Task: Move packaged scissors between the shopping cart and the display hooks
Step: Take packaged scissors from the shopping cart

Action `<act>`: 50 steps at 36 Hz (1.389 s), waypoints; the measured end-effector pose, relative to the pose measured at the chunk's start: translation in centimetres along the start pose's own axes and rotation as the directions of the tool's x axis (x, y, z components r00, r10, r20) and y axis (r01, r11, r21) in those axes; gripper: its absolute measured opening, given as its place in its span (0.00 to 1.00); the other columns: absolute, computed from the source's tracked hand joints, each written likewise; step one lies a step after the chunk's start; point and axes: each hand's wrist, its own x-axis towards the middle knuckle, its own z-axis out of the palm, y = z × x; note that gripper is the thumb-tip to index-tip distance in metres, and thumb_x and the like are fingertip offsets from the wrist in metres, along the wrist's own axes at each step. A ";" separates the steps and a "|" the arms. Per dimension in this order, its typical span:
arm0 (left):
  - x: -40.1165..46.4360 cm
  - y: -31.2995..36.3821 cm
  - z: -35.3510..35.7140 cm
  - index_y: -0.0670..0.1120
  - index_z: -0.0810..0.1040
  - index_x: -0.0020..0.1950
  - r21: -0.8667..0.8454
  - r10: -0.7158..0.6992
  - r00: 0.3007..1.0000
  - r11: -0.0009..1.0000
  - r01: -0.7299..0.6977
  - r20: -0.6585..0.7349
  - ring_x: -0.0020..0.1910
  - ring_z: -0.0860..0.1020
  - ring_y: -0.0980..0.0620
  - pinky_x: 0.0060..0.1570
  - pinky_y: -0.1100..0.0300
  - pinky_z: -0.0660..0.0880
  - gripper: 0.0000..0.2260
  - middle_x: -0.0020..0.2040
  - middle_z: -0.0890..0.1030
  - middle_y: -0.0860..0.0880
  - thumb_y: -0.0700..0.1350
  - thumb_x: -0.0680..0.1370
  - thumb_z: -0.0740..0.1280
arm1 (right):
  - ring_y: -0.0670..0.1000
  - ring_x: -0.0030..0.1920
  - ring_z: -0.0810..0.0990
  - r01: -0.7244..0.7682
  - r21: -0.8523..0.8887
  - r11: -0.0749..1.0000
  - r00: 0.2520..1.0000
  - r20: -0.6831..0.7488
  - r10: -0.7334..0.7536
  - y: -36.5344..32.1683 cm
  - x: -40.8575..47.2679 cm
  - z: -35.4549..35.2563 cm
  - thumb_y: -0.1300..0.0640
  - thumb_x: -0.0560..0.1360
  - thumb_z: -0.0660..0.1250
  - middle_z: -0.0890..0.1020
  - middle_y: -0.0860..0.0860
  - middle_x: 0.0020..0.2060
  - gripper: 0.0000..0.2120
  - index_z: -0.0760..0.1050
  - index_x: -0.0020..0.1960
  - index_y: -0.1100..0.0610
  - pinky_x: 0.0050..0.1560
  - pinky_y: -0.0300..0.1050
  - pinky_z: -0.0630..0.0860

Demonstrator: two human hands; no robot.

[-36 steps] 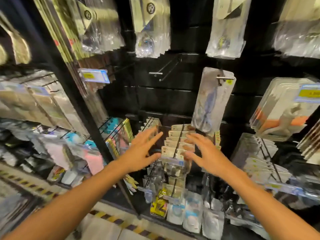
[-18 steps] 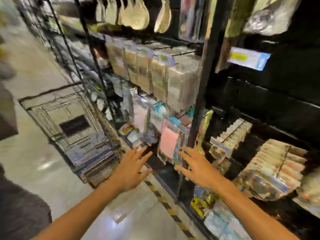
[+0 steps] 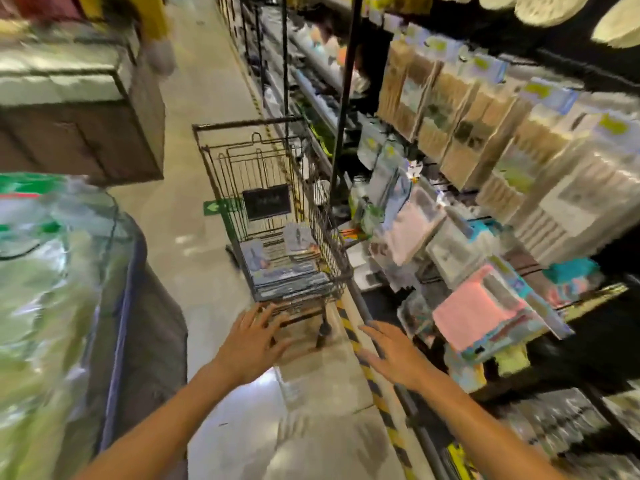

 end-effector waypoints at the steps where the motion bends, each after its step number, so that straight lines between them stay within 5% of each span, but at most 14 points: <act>1: 0.4 -0.8 0.2 0.55 0.50 0.83 -0.003 -0.010 1.000 1.000 0.010 -0.001 0.83 0.46 0.43 0.80 0.45 0.44 0.57 0.84 0.49 0.49 0.77 0.62 0.19 | 0.53 0.78 0.59 0.004 -0.007 1.000 1.000 0.012 -0.004 -0.4 1.0 -0.1 0.18 0.66 0.36 0.62 0.51 0.78 0.53 0.60 0.79 0.49 0.77 0.48 0.58; 3: 1.3 -2.4 0.6 0.55 0.50 0.83 -0.030 -0.026 1.000 0.999 0.026 -0.003 0.83 0.47 0.43 0.80 0.45 0.44 0.54 0.84 0.50 0.50 0.77 0.64 0.20 | 0.52 0.79 0.58 0.025 -0.042 0.999 0.999 0.045 -0.023 -1.1 2.9 -0.4 0.22 0.70 0.40 0.61 0.51 0.79 0.48 0.60 0.80 0.52 0.76 0.44 0.55; 6: 2.9 -4.0 0.8 0.56 0.49 0.83 -0.043 -0.059 0.998 0.997 0.059 0.001 0.83 0.45 0.45 0.80 0.46 0.42 0.53 0.84 0.48 0.51 0.77 0.65 0.21 | 0.52 0.79 0.57 0.068 -0.059 0.996 0.996 0.063 -0.064 -1.1 5.8 -1.0 0.18 0.62 0.30 0.62 0.52 0.79 0.61 0.60 0.80 0.55 0.76 0.43 0.54; 11: 6.5 -4.9 0.4 0.55 0.46 0.84 -0.043 -0.097 0.994 0.994 0.099 0.053 0.83 0.41 0.45 0.80 0.47 0.39 0.56 0.84 0.45 0.50 0.77 0.61 0.18 | 0.51 0.79 0.56 0.091 -0.053 0.994 0.994 0.065 -0.088 -0.6 10.9 -2.7 0.33 0.79 0.52 0.61 0.52 0.79 0.36 0.60 0.79 0.53 0.77 0.44 0.53; 15: 10.5 -5.3 -0.2 0.55 0.44 0.83 -0.041 -0.134 0.988 0.990 0.138 0.080 0.83 0.40 0.45 0.79 0.47 0.38 0.56 0.84 0.44 0.50 0.77 0.60 0.18 | 0.52 0.79 0.56 0.103 -0.018 0.995 0.990 0.099 -0.100 1.3 16.2 -4.0 0.23 0.69 0.41 0.60 0.50 0.79 0.47 0.59 0.80 0.48 0.78 0.45 0.53; 21: 16.5 -5.4 -1.3 0.55 0.43 0.84 -0.032 -0.217 0.971 0.975 0.221 0.103 0.83 0.40 0.44 0.80 0.47 0.38 0.56 0.84 0.44 0.49 0.76 0.60 0.17 | 0.55 0.79 0.58 0.176 -0.019 0.984 0.971 0.170 -0.171 3.5 24.9 -7.4 0.33 0.79 0.55 0.63 0.53 0.78 0.33 0.61 0.79 0.49 0.77 0.48 0.56; 28: 23.4 -5.0 -1.2 0.53 0.43 0.83 -0.074 -0.378 0.913 0.917 0.392 0.155 0.82 0.39 0.44 0.79 0.46 0.36 0.59 0.84 0.43 0.48 0.74 0.57 0.14 | 0.54 0.79 0.57 0.274 -0.066 0.959 0.938 0.240 -0.252 4.5 34.0 -10.3 0.39 0.82 0.58 0.62 0.53 0.79 0.30 0.59 0.80 0.51 0.77 0.47 0.54; 40: 31.7 -9.3 2.6 0.52 0.40 0.83 -0.095 -0.443 0.838 0.865 0.493 0.320 0.82 0.39 0.40 0.78 0.42 0.38 0.61 0.83 0.40 0.45 0.71 0.54 0.10 | 0.55 0.75 0.65 0.290 -0.115 0.950 0.866 0.454 -0.209 2.1 43.8 -10.2 0.48 0.82 0.63 0.68 0.54 0.75 0.27 0.63 0.78 0.55 0.71 0.44 0.62; 42: 33.0 -10.6 3.3 0.51 0.41 0.84 -0.113 -0.443 0.826 0.855 0.507 0.349 0.82 0.40 0.39 0.78 0.41 0.38 0.55 0.84 0.41 0.45 0.72 0.62 0.15 | 0.56 0.74 0.67 0.281 -0.124 0.952 0.861 0.471 -0.193 2.0 45.6 -9.5 0.46 0.82 0.63 0.70 0.56 0.75 0.27 0.64 0.77 0.56 0.71 0.46 0.64; 45: 34.6 -12.2 4.2 0.50 0.42 0.84 -0.121 -0.449 0.809 0.843 0.524 0.381 0.82 0.39 0.39 0.78 0.42 0.37 0.34 0.84 0.41 0.45 0.65 0.82 0.37 | 0.57 0.74 0.66 0.273 -0.124 0.954 0.847 0.501 -0.177 2.5 48.0 -8.1 0.46 0.82 0.63 0.68 0.56 0.75 0.28 0.63 0.77 0.56 0.72 0.47 0.63; 50: 37.3 -13.9 6.3 0.50 0.42 0.84 -0.179 -0.439 0.775 0.807 0.563 0.454 0.82 0.38 0.42 0.80 0.44 0.37 0.30 0.84 0.40 0.46 0.62 0.85 0.43 | 0.56 0.77 0.62 0.234 -0.110 0.966 0.845 0.514 -0.146 3.6 52.8 -5.5 0.46 0.82 0.62 0.66 0.55 0.77 0.29 0.60 0.79 0.55 0.75 0.49 0.60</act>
